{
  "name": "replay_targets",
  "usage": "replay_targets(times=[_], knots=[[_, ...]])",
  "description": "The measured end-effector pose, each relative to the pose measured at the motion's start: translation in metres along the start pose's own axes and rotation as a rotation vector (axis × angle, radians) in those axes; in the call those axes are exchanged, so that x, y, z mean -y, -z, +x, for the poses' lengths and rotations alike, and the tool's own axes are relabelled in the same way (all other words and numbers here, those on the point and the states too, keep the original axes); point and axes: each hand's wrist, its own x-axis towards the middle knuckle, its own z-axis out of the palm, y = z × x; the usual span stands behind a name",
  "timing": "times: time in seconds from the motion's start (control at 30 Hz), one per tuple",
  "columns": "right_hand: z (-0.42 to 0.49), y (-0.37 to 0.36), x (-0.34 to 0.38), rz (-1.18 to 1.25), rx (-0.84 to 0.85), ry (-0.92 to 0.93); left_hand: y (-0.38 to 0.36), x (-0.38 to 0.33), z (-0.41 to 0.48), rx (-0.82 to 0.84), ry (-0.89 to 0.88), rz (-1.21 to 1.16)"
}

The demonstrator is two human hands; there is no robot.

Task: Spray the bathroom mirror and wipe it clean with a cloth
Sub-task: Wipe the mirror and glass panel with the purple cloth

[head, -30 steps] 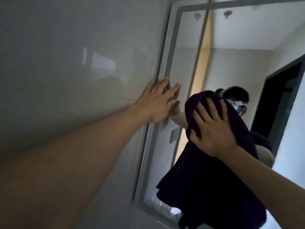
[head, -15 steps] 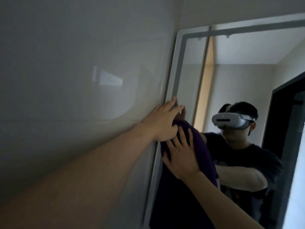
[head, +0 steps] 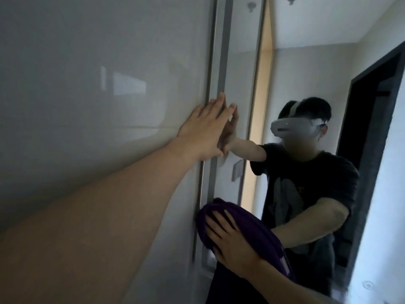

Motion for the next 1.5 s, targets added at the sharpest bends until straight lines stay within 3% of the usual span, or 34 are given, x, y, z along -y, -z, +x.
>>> replay_targets(times=[0.2,0.43,0.53,0.67,0.77,0.83,0.9,0.97,1.03,1.13,1.37,1.5], knots=[[-0.037,-0.021,0.009,-0.037,0.125,0.071,-0.001,-0.003,0.0,-0.015,0.005,0.106],[0.004,0.009,0.002,-0.013,0.064,-0.065,-0.006,-0.004,0.0,-0.054,0.011,0.141],[0.011,0.004,0.021,-0.028,0.131,-0.132,-0.007,-0.003,0.0,-0.067,0.014,0.157],[-0.006,-0.036,0.047,-0.067,0.356,0.049,-0.008,-0.003,0.001,-0.061,0.01,0.172],[-0.022,-0.065,0.06,-0.069,0.308,0.162,-0.007,-0.004,0.0,-0.061,0.014,0.183],[-0.028,-0.065,0.062,-0.199,0.428,0.087,-0.005,-0.005,-0.001,-0.062,0.016,0.174],[-0.028,-0.067,0.058,-0.38,0.425,0.218,-0.003,-0.006,-0.002,-0.062,0.019,0.172],[-0.031,-0.064,0.046,-0.319,0.409,0.363,-0.002,-0.007,-0.003,-0.061,0.018,0.179],[-0.044,-0.054,0.032,-0.272,0.438,0.354,-0.002,-0.006,-0.003,-0.058,0.015,0.18],[-0.068,-0.063,0.011,-0.186,0.359,0.298,-0.004,-0.006,-0.002,-0.063,0.011,0.188],[-0.079,0.002,-0.066,-0.157,0.009,0.04,-0.007,-0.004,-0.001,-0.071,0.012,0.185],[-0.099,0.024,-0.118,-0.149,-0.098,-0.091,-0.003,-0.005,-0.002,-0.058,0.009,0.177]])
